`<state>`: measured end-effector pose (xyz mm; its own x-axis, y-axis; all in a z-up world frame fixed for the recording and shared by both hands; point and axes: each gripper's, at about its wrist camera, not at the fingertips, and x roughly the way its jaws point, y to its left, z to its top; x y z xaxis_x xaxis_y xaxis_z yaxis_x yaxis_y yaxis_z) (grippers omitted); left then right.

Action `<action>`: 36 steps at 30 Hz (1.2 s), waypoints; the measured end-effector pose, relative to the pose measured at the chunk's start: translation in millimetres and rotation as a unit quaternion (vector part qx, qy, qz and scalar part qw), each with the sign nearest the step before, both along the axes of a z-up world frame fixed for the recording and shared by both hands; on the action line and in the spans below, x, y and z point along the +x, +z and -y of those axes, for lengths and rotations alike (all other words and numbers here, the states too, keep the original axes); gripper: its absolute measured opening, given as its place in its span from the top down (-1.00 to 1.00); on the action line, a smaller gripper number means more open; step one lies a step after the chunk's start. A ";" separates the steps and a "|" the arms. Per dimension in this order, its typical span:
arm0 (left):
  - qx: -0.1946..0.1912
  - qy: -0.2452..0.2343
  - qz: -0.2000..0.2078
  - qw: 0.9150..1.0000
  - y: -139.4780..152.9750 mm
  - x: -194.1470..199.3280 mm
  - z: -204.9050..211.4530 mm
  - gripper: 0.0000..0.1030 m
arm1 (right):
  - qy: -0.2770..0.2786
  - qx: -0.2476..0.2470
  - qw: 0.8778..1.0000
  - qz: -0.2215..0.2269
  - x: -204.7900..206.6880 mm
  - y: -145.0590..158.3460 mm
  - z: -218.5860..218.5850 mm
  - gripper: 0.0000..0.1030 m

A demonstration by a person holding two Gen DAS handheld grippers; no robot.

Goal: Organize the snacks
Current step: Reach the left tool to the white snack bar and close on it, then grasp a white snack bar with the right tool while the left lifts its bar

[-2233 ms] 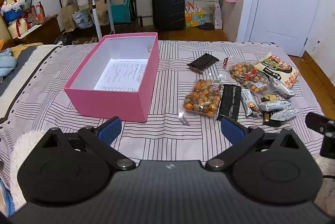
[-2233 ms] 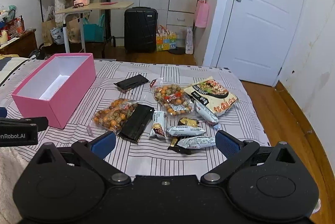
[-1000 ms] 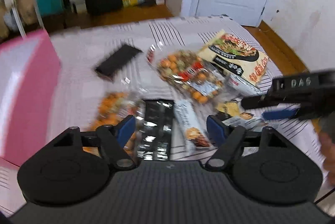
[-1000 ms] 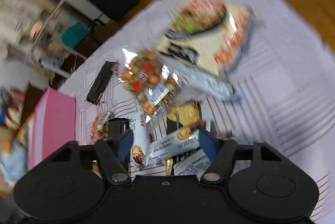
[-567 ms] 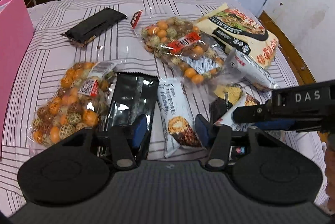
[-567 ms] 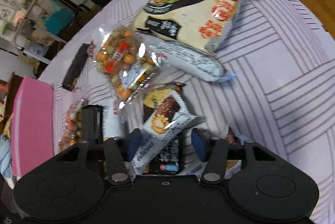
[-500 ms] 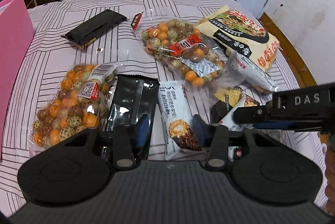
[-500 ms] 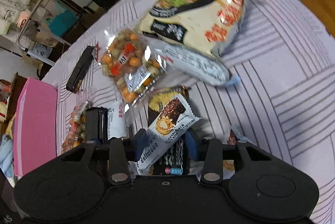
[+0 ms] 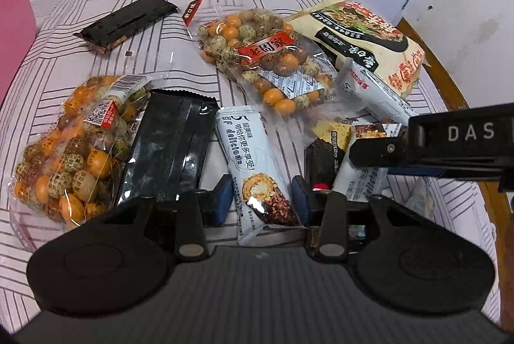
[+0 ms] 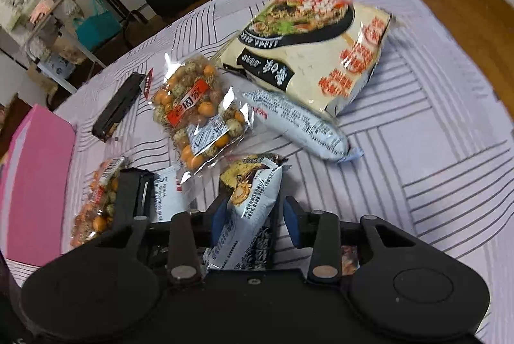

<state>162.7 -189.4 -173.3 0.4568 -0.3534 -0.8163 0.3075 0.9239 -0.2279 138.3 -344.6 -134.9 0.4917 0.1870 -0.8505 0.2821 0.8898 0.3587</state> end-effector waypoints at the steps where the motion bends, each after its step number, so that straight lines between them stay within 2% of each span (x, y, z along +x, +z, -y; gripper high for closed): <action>1: 0.004 0.000 0.001 1.000 0.4 -0.2 0.1 0.41 | 0.004 -0.002 1.000 0.004 -1.1 2.0 -0.5 0.31; 10: 0.053 -0.036 0.018 0.998 11.3 -11.3 2.3 0.46 | 0.033 -0.019 0.999 0.024 -7.0 14.3 -7.8 0.35; 15: 0.069 -0.033 0.021 0.997 18.7 -24.6 -2.1 0.46 | 0.046 -0.030 0.998 0.036 -17.9 24.8 -6.4 0.35; 21: 0.066 -0.034 0.017 0.997 28.1 -39.7 -8.4 0.47 | 0.075 -0.024 0.995 0.054 -27.3 31.9 -15.6 0.38; 28: 0.067 -0.033 0.031 0.997 39.0 -55.9 -18.2 0.49 | 0.080 -0.021 0.995 0.060 -33.3 38.8 -18.9 0.38; 33: 0.072 -0.033 0.029 0.996 34.2 -58.1 -19.8 0.49 | 0.100 -0.035 0.992 0.063 -37.1 44.6 -30.2 0.39; 36: 0.077 -0.034 0.007 0.996 26.0 -54.0 -18.7 0.45 | 0.110 -0.049 0.992 0.047 -34.0 39.1 -38.2 0.39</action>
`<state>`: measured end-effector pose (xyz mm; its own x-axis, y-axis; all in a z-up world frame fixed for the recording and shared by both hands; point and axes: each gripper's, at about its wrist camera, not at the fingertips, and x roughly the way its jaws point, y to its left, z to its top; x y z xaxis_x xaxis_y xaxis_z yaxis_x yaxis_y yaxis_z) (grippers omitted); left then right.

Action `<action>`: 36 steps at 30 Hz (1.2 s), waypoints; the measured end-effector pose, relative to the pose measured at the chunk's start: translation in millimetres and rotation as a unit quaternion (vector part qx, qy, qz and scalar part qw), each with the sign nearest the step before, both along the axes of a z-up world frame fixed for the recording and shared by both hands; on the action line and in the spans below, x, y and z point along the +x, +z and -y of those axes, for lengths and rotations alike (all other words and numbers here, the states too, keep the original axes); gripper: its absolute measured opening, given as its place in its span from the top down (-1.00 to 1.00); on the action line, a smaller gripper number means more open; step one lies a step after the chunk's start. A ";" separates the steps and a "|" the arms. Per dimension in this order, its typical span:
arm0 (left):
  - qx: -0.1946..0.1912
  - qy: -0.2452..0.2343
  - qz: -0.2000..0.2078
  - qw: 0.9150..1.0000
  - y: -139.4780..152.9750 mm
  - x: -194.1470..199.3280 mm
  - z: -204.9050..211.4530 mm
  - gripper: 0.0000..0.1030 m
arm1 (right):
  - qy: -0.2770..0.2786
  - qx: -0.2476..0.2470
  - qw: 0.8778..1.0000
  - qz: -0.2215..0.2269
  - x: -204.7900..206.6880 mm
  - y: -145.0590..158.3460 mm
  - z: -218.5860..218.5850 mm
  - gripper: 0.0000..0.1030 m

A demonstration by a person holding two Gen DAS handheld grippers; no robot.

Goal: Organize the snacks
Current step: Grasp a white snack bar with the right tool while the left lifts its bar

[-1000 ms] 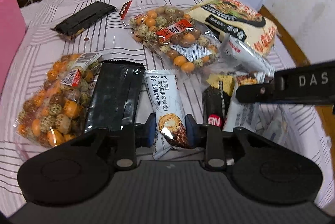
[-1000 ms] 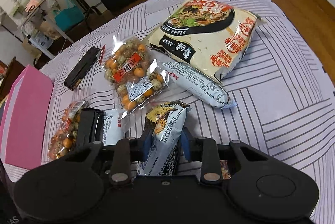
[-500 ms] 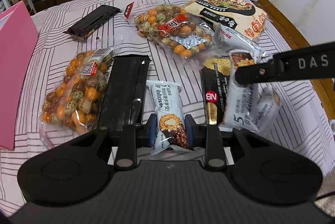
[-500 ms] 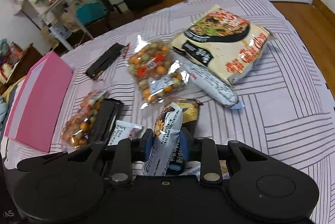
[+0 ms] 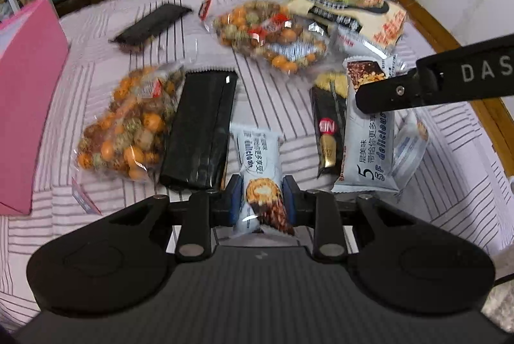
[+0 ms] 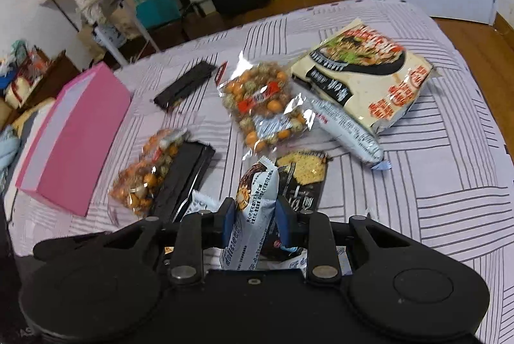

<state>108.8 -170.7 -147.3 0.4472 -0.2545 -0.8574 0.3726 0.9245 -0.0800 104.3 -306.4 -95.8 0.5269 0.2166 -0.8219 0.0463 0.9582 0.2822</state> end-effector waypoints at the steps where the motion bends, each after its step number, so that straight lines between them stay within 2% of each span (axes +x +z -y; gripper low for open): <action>1: 0.000 0.003 -0.014 1.000 -3.8 2.8 -0.7 0.43 | 0.000 -0.011 1.000 -0.006 2.9 -2.9 -2.1 0.39; 6: -0.005 0.012 -0.026 1.000 -16.4 7.6 -3.4 0.42 | -0.004 -0.032 0.999 -0.038 20.3 -19.0 -7.0 0.37; 10: -0.003 0.015 -0.023 1.000 -19.6 7.9 -1.8 0.42 | -0.003 -0.011 0.998 -0.062 26.8 -32.0 -5.1 0.22; 12: -0.003 0.020 -0.019 1.000 -19.5 7.3 -2.6 0.47 | 0.003 -0.001 0.997 -0.074 26.9 -37.6 -5.7 0.22; 13: -0.002 0.020 -0.017 1.000 -19.3 6.6 -3.0 0.50 | 0.007 -0.004 0.997 -0.074 26.0 -38.7 -7.2 0.25; 14: -0.001 0.019 -0.016 1.000 -18.5 6.6 -3.2 0.50 | 0.014 -0.010 0.998 -0.067 24.7 -38.3 -9.8 0.36; 17: 0.005 0.014 -0.018 1.000 -15.0 5.2 -5.3 0.51 | 0.024 -0.011 0.998 -0.051 19.7 -31.2 -12.7 0.42; 22: -0.002 0.016 -0.023 1.000 -1.5 1.5 -14.7 0.51 | 0.027 0.011 0.999 -0.042 11.9 -21.3 -9.1 0.43; 26: 0.003 0.014 -0.011 1.000 12.3 -6.8 -19.0 0.52 | 0.035 0.003 0.999 -0.041 8.3 -18.1 -15.0 0.43; 36: -0.009 0.034 -0.037 0.999 30.5 -21.4 -54.3 0.52 | 0.055 0.037 0.997 -0.041 -8.1 5.0 -28.2 0.43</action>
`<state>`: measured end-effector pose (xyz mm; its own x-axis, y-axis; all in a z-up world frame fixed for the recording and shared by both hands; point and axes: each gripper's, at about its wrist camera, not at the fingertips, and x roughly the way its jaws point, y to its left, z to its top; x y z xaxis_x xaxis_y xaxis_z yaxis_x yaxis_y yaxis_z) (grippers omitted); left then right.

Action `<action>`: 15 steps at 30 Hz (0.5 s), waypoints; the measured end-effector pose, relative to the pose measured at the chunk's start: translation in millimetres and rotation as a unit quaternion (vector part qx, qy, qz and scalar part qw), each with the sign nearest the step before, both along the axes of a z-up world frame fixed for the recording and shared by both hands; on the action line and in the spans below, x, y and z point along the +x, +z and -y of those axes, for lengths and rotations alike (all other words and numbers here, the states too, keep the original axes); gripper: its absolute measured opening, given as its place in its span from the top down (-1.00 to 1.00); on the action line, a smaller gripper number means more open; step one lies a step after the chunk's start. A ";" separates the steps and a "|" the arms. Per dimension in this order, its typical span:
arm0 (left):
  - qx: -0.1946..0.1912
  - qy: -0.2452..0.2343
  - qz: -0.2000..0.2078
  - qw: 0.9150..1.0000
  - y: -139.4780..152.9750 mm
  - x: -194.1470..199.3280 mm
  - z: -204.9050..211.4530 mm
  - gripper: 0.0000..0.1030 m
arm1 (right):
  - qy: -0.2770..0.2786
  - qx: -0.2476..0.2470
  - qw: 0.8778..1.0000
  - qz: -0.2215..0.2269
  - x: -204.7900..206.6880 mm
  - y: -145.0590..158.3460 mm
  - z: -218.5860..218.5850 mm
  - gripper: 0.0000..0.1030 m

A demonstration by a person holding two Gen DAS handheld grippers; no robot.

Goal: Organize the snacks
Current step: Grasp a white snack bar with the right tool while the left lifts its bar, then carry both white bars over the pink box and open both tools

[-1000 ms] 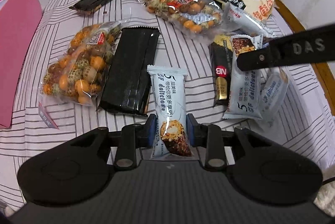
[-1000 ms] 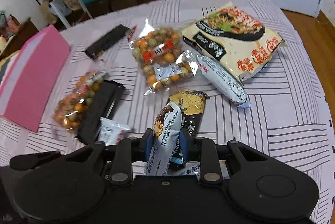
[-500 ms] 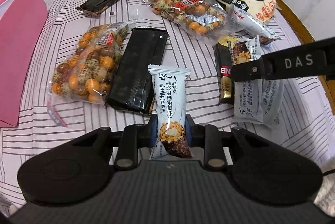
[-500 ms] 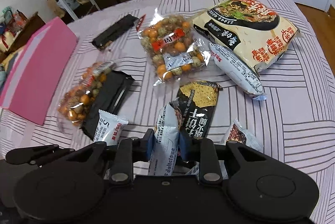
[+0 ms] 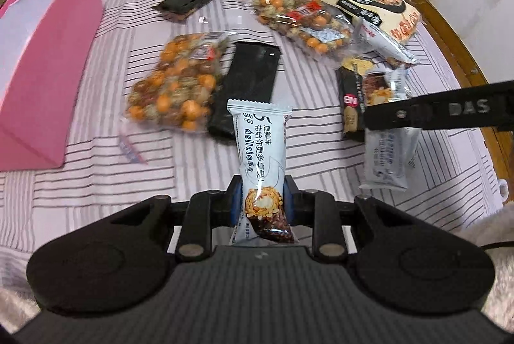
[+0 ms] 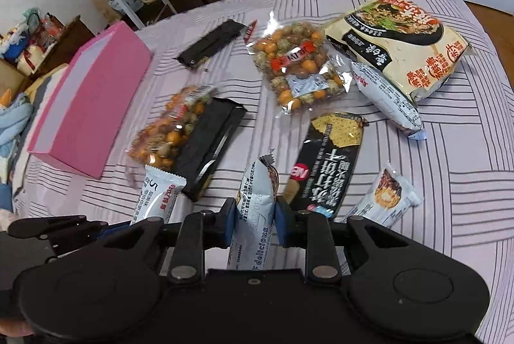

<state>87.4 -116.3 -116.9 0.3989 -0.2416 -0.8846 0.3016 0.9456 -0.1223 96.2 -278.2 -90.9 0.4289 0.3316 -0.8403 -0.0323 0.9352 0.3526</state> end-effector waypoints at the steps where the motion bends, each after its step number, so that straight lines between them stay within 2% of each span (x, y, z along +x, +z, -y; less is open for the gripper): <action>1: 0.001 0.002 -0.003 1.000 2.0 -0.8 -3.9 0.52 | 0.004 0.005 1.000 0.000 -2.8 4.4 -3.4 0.43; 9: 0.001 0.011 -0.030 0.999 26.2 -10.9 -54.9 0.52 | 0.086 0.027 0.996 -0.006 -18.4 32.1 -56.3 0.43; 15: 0.003 0.020 -0.032 0.999 49.7 -16.3 -103.0 0.52 | 0.147 0.037 0.988 0.013 -22.6 65.5 -103.6 0.43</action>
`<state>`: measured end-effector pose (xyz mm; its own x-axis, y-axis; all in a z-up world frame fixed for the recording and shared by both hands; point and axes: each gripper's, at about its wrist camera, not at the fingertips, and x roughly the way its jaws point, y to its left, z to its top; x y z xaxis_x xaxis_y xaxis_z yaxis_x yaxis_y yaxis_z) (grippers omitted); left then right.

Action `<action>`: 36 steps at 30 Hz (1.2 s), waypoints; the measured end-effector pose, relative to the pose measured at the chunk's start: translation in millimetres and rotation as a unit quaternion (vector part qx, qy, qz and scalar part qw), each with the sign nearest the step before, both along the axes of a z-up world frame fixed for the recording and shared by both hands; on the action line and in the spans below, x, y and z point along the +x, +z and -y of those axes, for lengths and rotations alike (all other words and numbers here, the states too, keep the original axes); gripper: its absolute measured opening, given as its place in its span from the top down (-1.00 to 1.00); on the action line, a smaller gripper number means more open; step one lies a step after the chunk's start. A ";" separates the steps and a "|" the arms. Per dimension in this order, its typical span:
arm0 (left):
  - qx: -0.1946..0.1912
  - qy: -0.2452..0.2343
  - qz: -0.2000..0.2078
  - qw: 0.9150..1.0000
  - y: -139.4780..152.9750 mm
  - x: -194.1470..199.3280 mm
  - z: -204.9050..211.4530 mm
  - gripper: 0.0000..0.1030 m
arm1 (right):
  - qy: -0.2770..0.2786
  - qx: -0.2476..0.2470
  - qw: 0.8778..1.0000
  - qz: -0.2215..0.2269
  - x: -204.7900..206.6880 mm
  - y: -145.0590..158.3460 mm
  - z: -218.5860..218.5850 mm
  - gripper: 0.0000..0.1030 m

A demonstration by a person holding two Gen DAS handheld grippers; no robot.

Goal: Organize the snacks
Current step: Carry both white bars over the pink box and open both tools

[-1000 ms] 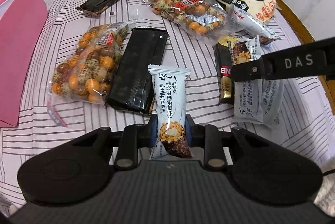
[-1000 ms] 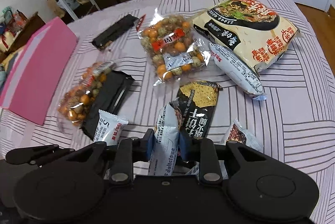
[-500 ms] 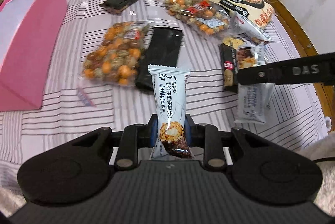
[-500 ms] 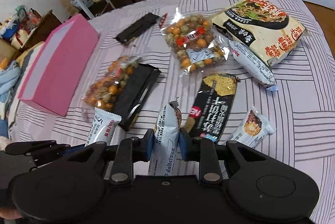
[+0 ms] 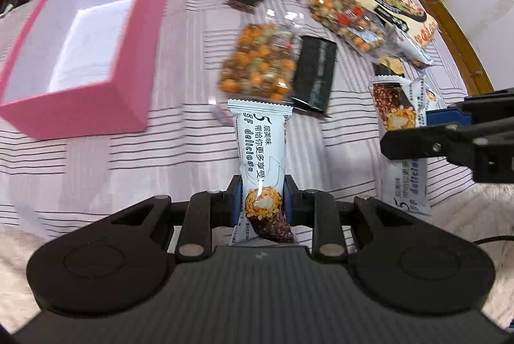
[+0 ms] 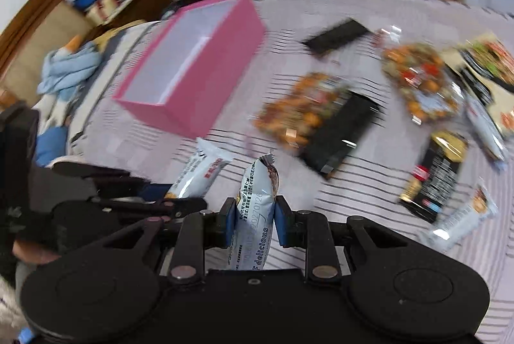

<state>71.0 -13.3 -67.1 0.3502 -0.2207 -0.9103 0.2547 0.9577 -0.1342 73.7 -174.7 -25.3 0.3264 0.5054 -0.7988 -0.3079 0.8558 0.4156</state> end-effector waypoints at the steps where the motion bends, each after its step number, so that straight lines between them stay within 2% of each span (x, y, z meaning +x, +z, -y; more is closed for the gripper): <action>1: 0.002 0.002 0.004 1.000 4.6 -0.9 -7.1 0.52 | 0.007 0.006 1.000 0.003 0.3 4.6 -6.3 0.43; 6: 0.004 0.020 0.030 0.999 31.7 2.3 -50.7 0.52 | 0.036 0.038 0.998 0.024 9.7 27.4 -40.0 0.43; 9: 0.003 0.031 0.055 0.998 48.4 7.2 -74.4 0.52 | 0.052 0.050 0.996 0.056 20.4 35.1 -60.0 0.43; 12: -0.007 0.048 0.084 0.995 62.9 14.5 -100.5 0.52 | 0.054 0.055 0.994 0.083 34.3 34.8 -81.1 0.43; 15: -0.013 0.066 0.100 0.993 67.8 26.8 -121.8 0.52 | 0.050 0.065 0.994 0.078 57.0 29.9 -100.7 0.43; 19: -0.026 0.085 0.120 0.989 67.7 54.7 -145.7 0.52 | 0.036 0.051 0.993 0.096 91.2 26.2 -127.5 0.43; 22: -0.028 0.097 0.152 0.983 64.0 82.4 -164.0 0.52 | 0.026 0.041 0.994 0.102 124.3 20.2 -144.9 0.43; 24: -0.034 0.104 0.158 0.981 57.5 105.6 -174.4 0.52 | 0.027 0.018 0.994 0.108 146.7 14.9 -158.7 0.43; 29: -0.075 0.112 0.143 0.980 28.6 162.8 -197.0 0.52 | 0.027 -0.028 0.991 0.125 194.1 -7.9 -189.1 0.43; 32: -0.076 0.138 0.156 0.975 9.0 189.6 -206.4 0.52 | 0.030 -0.052 0.990 0.129 216.6 -22.5 -205.3 0.44; 36: -0.083 0.144 0.135 0.977 -14.5 220.9 -214.5 0.52 | 0.045 -0.095 0.984 0.146 237.0 -36.0 -223.7 0.44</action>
